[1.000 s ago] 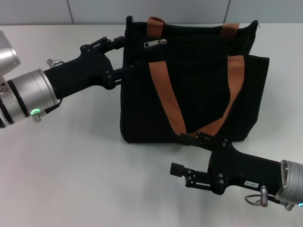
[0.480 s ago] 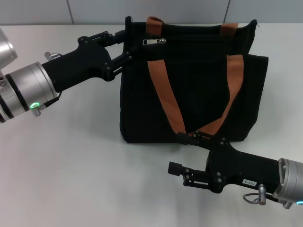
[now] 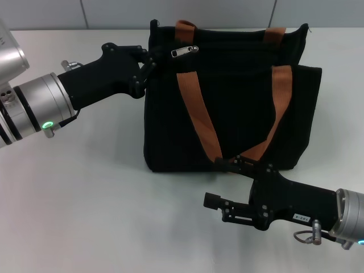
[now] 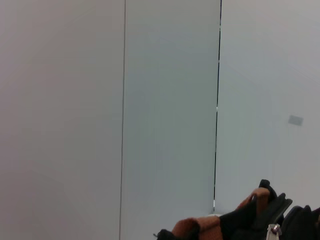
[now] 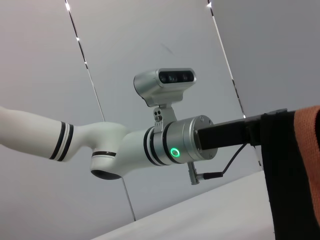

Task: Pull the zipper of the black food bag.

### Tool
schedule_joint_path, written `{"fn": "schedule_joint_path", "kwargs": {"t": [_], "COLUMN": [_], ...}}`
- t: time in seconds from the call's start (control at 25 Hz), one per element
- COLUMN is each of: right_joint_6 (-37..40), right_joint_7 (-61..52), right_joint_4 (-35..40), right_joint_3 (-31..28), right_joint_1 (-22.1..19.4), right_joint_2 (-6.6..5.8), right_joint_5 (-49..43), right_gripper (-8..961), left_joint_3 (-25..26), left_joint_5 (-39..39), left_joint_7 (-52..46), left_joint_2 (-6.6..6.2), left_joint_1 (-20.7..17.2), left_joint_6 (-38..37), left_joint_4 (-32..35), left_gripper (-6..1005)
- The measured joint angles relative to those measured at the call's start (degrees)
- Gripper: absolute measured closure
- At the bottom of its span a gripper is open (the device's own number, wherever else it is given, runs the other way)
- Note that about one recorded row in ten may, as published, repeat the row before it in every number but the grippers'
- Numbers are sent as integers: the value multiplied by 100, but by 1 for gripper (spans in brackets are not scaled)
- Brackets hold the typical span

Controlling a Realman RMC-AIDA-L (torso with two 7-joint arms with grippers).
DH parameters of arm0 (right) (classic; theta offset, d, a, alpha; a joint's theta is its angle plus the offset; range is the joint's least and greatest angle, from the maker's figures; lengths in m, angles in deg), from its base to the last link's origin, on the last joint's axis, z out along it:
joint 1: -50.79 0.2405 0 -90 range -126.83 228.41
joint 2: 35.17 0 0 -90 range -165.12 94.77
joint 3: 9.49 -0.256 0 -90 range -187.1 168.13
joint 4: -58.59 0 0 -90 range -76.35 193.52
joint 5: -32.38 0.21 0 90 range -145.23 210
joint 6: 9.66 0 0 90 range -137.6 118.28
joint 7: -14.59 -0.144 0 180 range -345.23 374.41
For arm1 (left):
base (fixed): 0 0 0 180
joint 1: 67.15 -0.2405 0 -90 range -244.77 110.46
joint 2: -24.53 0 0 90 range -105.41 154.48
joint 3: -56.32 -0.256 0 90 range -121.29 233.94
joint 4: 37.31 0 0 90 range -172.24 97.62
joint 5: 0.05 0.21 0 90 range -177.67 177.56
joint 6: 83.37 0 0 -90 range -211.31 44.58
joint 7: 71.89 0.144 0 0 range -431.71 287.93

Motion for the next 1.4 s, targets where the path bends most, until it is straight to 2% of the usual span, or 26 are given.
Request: {"fn": "schedule_joint_path", "kwargs": {"t": [0.24,0.44,0.6,0.72,0.88,1.08,1.4], "right_joint_6": [74,351,756,909,854,735,714], "right_joint_7": [8,6,20,-79,-762,-1699,-1999], "right_joint_4": [5,51,181,149,98,95,-47], "right_joint_3": [-41,-393,-903,-1589,-2320,-2486,-2576], "right_joint_1": [-35,-73,-132,-150,-51,262,385], "right_joint_2": [1,-21,-20,-19,-6,-3,-2], "right_joint_5": [0,1,4,6,8,12,215], "right_gripper": [179,179,179,178,190,206,230], "left_joint_3": [4,-58,-132,-369,-1037,-1516,-1558], "left_joint_5": [-30,-384,-593,-920,-1415,-1742,-1828], "left_joint_7": [2,73,157,282,423,569,577], "left_joint_2": [0,0,0,0,0,1,1], "left_joint_1": [12,17,69,80,115,169,244], "left_joint_6": [-91,-234,-382,-436,-407,-40,-38], "left_joint_4": [9,109,156,158,257,378,387], "left_gripper": [972,974,973,971,968,965,960]}}
